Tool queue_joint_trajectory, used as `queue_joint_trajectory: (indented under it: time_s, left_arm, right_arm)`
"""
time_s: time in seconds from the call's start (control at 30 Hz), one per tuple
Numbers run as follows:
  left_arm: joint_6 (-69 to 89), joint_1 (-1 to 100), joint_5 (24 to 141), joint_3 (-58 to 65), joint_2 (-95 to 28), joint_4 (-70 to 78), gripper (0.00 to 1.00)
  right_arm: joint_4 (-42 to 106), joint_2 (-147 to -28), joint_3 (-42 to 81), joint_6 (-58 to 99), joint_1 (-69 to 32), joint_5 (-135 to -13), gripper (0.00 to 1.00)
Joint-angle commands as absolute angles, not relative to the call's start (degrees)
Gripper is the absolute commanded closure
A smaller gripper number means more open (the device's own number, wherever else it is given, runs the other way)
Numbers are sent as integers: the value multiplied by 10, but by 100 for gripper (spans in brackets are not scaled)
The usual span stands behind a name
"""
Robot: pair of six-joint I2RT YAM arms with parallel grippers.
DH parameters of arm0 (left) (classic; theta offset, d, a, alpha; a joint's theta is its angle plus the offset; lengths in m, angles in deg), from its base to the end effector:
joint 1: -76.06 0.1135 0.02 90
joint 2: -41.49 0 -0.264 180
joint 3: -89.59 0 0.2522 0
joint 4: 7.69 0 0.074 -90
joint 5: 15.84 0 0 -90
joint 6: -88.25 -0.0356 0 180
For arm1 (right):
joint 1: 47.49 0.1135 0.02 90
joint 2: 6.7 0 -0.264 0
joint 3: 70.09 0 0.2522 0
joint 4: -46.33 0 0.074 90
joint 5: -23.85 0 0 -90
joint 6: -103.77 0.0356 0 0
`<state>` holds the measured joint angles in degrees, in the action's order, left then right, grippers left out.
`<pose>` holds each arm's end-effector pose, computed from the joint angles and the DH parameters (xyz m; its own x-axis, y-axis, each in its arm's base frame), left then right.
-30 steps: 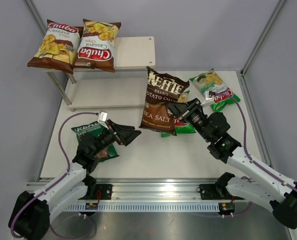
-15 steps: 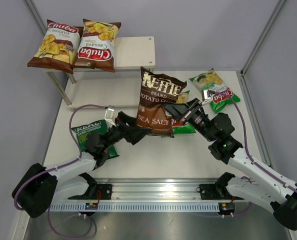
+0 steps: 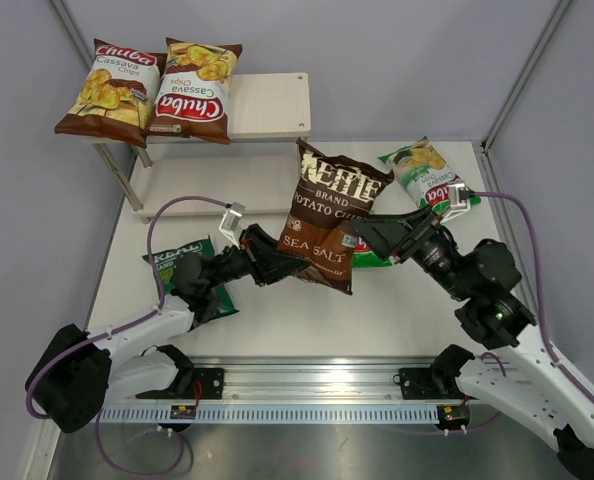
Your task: Place and organize the chips bags onto the shelf
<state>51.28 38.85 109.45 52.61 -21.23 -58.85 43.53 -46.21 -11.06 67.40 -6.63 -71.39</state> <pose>0.1622 -0.1490 0.2828 -0.5208 -0.4234 -0.7413 0.8199 -0.0062 -0.5725 0.1180 0.1064 0.3972 -0.4488 0.6720 -0.5891 -0.6008 0.2611 0.7556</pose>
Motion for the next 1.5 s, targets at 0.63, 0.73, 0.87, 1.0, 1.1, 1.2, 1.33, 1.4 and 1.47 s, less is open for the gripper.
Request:
queue_joint_trajectory:
  time_s: [0.63, 0.73, 0.87, 1.0, 1.1, 1.2, 1.33, 1.4, 1.47]
  left_arm:
    - [575, 310, 1373, 357, -228, -566, 76]
    - [573, 306, 1381, 354, -241, -560, 76]
    - [541, 310, 1377, 341, -231, -475, 70]
    - [419, 318, 1276, 329, -167, -317, 42]
    - [393, 318, 1151, 338, -134, -256, 11]
    - [452, 316, 1042, 400, -100, -350, 1]
    - [519, 306, 939, 494, -93, -523, 1]
    - [537, 293, 908, 518, -111, -598, 1]
    - [545, 276, 894, 529, -138, -675, 1]
  right_arm:
    - [211, -412, 54, 436, -64, -875, 2]
    - [243, -426, 46, 465, -64, -880, 19]
    - [256, -434, 41, 474, -64, -849, 61]
    - [284, -403, 14, 474, -64, -766, 76]
    - [319, -370, -16, 476, -64, -725, 81]
    - [391, -353, -39, 482, -64, -714, 82]
    - [471, -353, -65, 502, -64, -724, 83]
    - [536, -354, -80, 516, -64, -728, 84]
    - [563, -361, -83, 529, -64, -725, 84]
